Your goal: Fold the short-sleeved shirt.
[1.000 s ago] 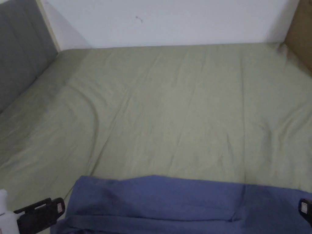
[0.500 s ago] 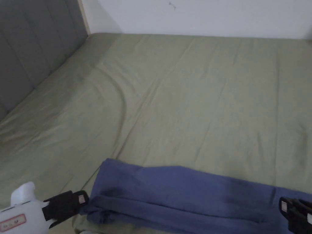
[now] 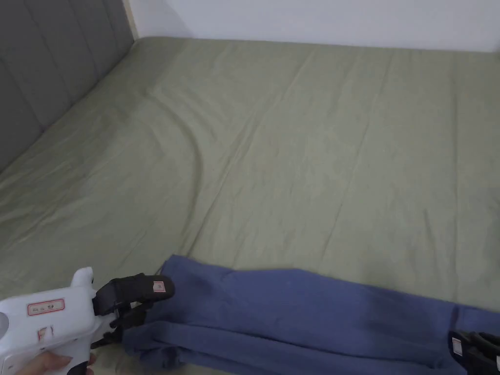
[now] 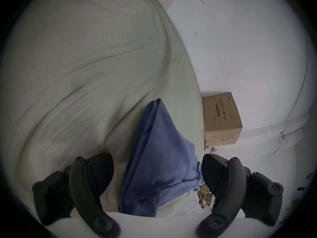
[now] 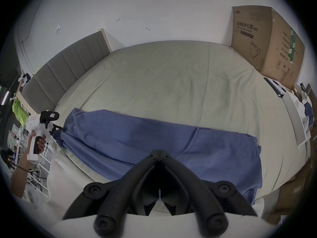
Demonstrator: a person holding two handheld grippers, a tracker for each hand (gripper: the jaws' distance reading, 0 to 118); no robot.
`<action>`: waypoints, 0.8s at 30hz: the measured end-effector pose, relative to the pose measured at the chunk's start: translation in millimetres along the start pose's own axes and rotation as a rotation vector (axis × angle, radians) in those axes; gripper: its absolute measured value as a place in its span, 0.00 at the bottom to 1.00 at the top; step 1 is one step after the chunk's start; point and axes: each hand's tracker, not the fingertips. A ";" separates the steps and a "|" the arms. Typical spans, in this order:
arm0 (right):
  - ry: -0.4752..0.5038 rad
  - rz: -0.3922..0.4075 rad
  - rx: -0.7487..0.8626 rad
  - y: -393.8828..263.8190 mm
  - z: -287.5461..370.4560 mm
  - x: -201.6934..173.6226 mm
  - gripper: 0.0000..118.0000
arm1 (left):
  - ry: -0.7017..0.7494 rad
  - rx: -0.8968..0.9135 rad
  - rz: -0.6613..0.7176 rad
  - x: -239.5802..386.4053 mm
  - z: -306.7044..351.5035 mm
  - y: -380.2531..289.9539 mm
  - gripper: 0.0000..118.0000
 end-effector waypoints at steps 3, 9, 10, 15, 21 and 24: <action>0.016 -0.013 -0.015 1.7 -4.5 0.0 0.00 | 0.004 -0.056 -0.091 8.1 -10.5 0.2 0.89; 0.033 -0.031 -0.044 0.7 -14.2 4.4 0.00 | -0.175 -0.169 0.028 -9.7 -37.2 -1.6 0.60; 0.034 -0.040 -0.048 0.1 -14.7 5.8 0.00 | -0.085 -0.185 0.026 -15.6 -45.3 -1.3 0.42; 0.009 -0.052 -0.049 -3.7 -9.0 13.7 0.00 | -0.062 -0.141 0.013 -14.7 -37.8 -0.3 0.08; 0.013 -0.137 -0.037 -8.7 -4.1 35.0 0.00 | 0.155 -0.100 -0.148 44.6 -18.0 -7.5 0.07; 0.012 -0.162 -0.011 -12.4 4.4 45.0 0.00 | 0.269 -0.041 -0.311 98.1 -14.6 -15.7 0.07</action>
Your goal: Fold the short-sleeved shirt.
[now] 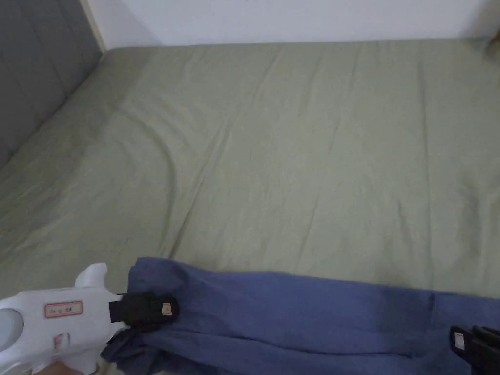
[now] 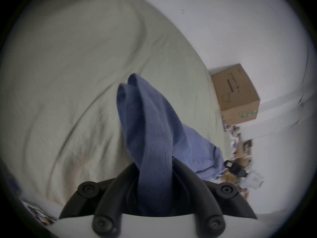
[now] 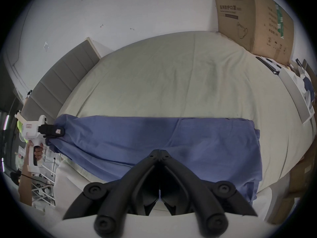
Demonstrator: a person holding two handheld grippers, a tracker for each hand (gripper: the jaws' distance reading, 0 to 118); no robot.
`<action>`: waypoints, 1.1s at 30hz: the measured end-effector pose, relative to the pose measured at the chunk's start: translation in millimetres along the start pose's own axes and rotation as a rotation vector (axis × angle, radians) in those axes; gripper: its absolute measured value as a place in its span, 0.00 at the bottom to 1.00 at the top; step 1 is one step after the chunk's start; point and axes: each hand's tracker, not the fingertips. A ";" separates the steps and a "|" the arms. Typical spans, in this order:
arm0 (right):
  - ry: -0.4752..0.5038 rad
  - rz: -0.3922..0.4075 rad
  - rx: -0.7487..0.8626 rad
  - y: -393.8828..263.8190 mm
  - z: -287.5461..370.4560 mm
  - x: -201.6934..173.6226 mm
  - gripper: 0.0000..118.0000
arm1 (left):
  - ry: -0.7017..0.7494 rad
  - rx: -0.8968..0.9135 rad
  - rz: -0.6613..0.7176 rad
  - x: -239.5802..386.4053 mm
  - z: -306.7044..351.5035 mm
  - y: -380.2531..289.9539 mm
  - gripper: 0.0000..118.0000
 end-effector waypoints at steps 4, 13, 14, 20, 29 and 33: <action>-0.002 -0.044 0.027 -3.2 12.9 18.0 0.00 | 0.096 0.006 -0.145 90.9 1.2 -2.1 0.07; -0.033 -0.166 0.094 -17.4 41.7 73.5 0.00 | -0.035 -0.281 -0.438 239.6 -137.8 -51.6 0.07; -0.045 -0.177 0.100 -19.9 44.7 78.3 0.00 | -0.032 -0.304 -0.438 245.6 -154.0 -56.3 0.07; -0.069 -0.226 0.110 -29.1 56.2 99.1 0.00 | -0.029 -0.388 -0.476 261.1 -184.3 -75.9 0.84; -0.057 -0.238 0.128 -34.7 54.3 101.7 0.00 | -0.039 -0.205 -0.233 203.2 -121.5 -42.7 0.64; -0.033 -0.248 0.134 -34.6 52.0 100.3 0.00 | 0.074 -0.172 -0.233 194.7 -135.6 -50.5 0.04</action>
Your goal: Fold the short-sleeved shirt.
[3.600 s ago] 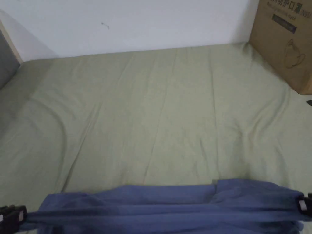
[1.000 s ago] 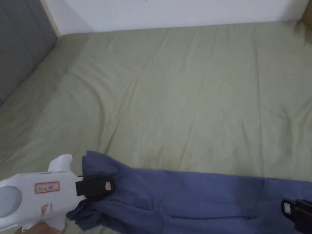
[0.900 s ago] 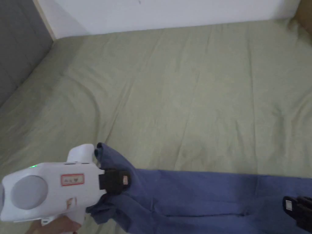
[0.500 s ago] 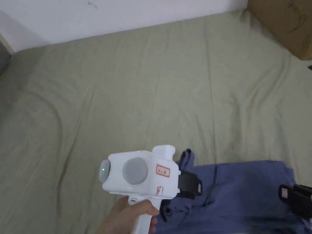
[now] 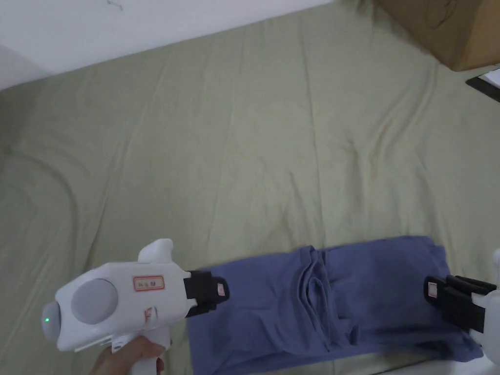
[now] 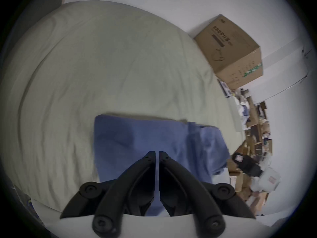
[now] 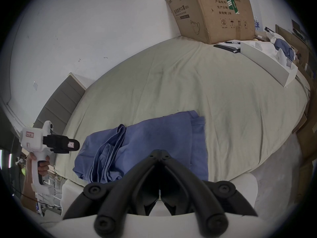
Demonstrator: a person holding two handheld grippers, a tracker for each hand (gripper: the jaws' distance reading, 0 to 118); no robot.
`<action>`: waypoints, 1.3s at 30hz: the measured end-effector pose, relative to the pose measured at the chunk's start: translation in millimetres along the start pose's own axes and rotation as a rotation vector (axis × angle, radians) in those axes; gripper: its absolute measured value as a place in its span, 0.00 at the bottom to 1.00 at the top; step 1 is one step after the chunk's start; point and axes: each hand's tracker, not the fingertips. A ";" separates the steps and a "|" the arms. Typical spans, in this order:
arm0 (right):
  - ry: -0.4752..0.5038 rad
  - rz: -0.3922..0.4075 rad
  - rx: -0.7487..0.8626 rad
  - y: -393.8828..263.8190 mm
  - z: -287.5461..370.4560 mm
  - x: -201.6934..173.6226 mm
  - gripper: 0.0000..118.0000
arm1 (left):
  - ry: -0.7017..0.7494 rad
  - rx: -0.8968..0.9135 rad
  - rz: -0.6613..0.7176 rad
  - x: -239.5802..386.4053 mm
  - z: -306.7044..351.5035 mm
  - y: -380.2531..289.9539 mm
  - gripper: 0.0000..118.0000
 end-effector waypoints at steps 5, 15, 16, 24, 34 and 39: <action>0.026 -0.010 0.015 8.4 5.5 -3.8 0.00 | -0.193 -0.075 -0.057 33.9 -24.8 -9.4 0.02; 0.006 0.011 0.042 8.9 14.1 -3.6 0.00 | -0.180 -0.196 -0.212 98.1 -87.5 -42.4 0.02; 0.002 0.022 0.037 8.7 13.9 -3.2 0.00 | -0.234 -0.199 -0.222 101.5 -83.7 -41.9 0.02; 0.023 0.008 0.034 8.1 15.9 -3.8 0.00 | -0.357 -0.107 -0.114 55.0 -26.0 -32.7 0.02; 0.076 -0.002 -0.016 9.1 3.5 -22.3 0.00 | -0.320 -0.009 0.126 -107.0 30.6 -31.6 1.00; 0.080 0.050 -0.054 9.8 -6.7 -41.5 0.00 | -0.436 -0.084 0.280 -148.1 1.5 -36.8 1.00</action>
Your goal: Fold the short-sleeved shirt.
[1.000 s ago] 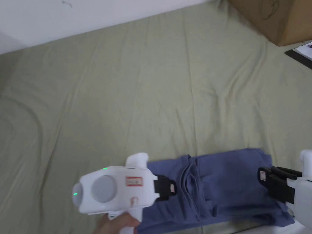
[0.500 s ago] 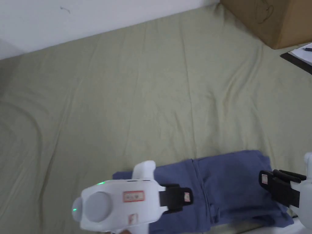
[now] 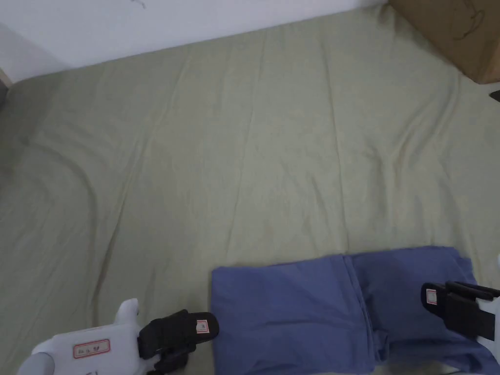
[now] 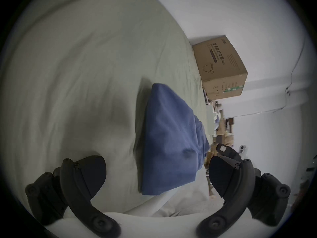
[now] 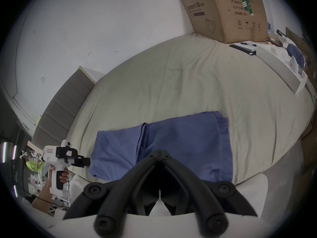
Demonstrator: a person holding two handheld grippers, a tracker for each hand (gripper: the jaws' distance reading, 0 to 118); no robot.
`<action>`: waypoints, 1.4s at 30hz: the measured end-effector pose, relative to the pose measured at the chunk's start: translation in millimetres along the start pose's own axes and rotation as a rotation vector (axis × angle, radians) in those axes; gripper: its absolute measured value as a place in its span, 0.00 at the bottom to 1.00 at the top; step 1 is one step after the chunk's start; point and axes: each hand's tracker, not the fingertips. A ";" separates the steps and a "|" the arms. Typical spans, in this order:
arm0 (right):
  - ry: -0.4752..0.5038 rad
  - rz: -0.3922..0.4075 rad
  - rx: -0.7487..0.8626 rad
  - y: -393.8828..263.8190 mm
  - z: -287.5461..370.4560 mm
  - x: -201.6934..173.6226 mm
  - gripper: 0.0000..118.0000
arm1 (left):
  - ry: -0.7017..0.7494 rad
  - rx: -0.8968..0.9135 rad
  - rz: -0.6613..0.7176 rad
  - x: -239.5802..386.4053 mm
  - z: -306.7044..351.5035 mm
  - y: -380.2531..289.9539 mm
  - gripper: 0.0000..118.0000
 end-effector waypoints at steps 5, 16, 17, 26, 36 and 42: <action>0.029 0.012 -0.044 3.2 -10.1 -8.6 0.00 | -0.169 -0.054 0.017 1.0 -37.2 7.9 1.00; 0.009 -0.015 -0.084 2.7 -17.0 -4.4 0.00 | -0.125 -0.111 0.041 -23.8 -65.3 15.9 0.05; 0.008 -0.012 -0.086 2.0 -16.7 -3.8 0.00 | -0.219 -0.077 0.106 -28.8 -59.9 14.1 0.05; -0.022 -0.012 -0.073 3.0 -9.8 -1.8 0.00 | -0.048 -0.013 -0.017 -33.4 24.5 22.3 0.05; 0.011 -0.020 -0.065 -2.1 -13.4 -5.6 0.00 | 0.229 0.089 -0.046 -4.4 115.2 21.4 0.05; 0.013 0.004 -0.063 -6.4 -7.2 -3.4 0.00 | 0.362 0.062 -0.191 97.8 87.9 12.9 0.05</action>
